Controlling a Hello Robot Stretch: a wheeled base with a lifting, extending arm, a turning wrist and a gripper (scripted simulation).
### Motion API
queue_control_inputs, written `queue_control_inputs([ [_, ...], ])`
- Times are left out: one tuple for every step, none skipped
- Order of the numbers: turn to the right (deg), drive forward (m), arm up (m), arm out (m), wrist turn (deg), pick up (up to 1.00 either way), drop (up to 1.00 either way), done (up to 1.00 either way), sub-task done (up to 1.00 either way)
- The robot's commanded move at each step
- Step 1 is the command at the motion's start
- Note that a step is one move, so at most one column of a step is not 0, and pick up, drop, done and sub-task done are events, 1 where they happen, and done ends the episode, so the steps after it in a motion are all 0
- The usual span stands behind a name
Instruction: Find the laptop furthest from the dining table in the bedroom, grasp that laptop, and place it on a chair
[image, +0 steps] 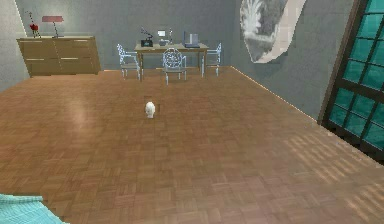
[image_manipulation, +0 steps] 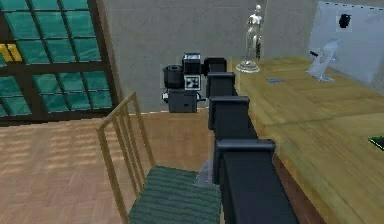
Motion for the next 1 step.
queue_control_inputs([
  [0.0,0.00,0.00,0.00,0.0,0.00,0.00,1.00,0.00],
])
